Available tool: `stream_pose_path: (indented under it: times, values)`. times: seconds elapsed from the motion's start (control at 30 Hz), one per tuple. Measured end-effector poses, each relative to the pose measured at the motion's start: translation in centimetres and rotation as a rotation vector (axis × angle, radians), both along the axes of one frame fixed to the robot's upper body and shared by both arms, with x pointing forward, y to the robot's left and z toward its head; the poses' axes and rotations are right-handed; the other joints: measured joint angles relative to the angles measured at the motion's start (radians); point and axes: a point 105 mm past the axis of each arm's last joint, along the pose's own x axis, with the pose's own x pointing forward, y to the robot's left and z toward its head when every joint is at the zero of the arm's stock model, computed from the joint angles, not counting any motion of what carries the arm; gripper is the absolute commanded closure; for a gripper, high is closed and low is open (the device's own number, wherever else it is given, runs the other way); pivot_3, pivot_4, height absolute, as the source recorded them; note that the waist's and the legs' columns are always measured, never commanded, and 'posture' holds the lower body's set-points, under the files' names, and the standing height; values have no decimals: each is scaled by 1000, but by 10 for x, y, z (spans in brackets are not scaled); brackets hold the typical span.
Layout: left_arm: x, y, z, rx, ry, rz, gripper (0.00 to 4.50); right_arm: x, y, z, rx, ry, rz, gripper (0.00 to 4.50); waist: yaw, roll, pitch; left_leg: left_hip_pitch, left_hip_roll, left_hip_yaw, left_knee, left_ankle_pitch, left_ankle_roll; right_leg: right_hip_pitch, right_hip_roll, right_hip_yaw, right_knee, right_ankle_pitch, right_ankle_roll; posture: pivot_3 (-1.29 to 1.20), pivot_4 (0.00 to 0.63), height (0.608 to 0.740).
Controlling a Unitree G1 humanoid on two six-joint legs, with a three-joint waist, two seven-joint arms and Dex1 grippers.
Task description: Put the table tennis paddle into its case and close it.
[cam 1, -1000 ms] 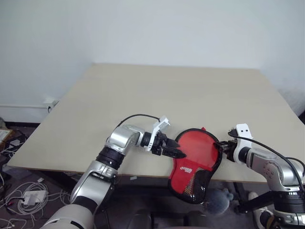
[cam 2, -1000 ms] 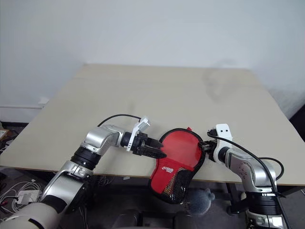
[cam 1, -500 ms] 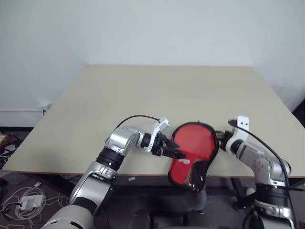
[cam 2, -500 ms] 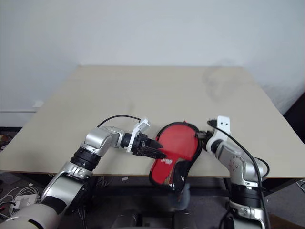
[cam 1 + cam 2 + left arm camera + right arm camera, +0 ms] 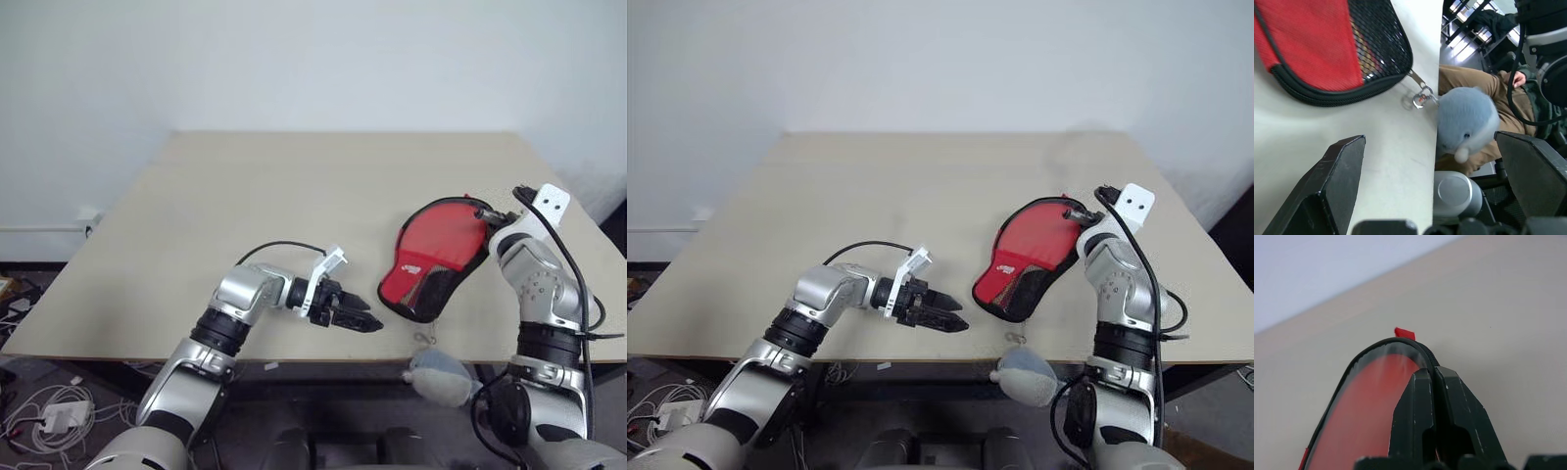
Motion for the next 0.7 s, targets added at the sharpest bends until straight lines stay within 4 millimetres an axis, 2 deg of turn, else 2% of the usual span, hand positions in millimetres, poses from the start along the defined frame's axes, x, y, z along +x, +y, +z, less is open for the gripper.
stream_pose_path:
  times: [0.07,0.2,0.23,0.3,0.63,0.67,0.7]
  values:
    - [0,0,-1,2,0,4,0,2,1,-10,-3,32,-1,4441,-1,0,0,1,0,0,0,0,0,1,0,0,0,0,0,0,0,740]
    - [-2,1,-3,5,1,14,0,-2,7,-62,39,199,6,4441,-11,0,0,1,0,0,-1,0,0,1,1,0,0,0,0,0,0,740]
    - [-2,1,-4,5,1,16,0,-5,8,-74,50,229,5,4237,-14,0,0,1,0,0,-2,0,0,0,1,1,0,0,0,0,0,740]
    - [-1,2,-4,7,-2,20,0,-3,10,-73,47,222,12,3838,-27,0,-1,2,0,0,-2,0,0,1,1,1,0,0,0,0,0,740]
    - [3,10,1,-6,-15,58,0,-3,8,-79,-18,240,12,308,-33,0,-1,2,0,-1,-2,0,0,1,1,1,0,0,0,0,0,740]
    - [4,10,1,-7,-25,61,0,-4,10,-78,-43,236,24,31,-33,0,-1,2,0,-1,-2,0,0,1,1,1,0,0,0,0,0,740]
    - [5,12,2,-7,-38,64,0,-6,13,-77,-62,226,40,31,-33,0,-1,2,0,-1,-2,0,0,1,1,1,0,0,0,0,0,740]
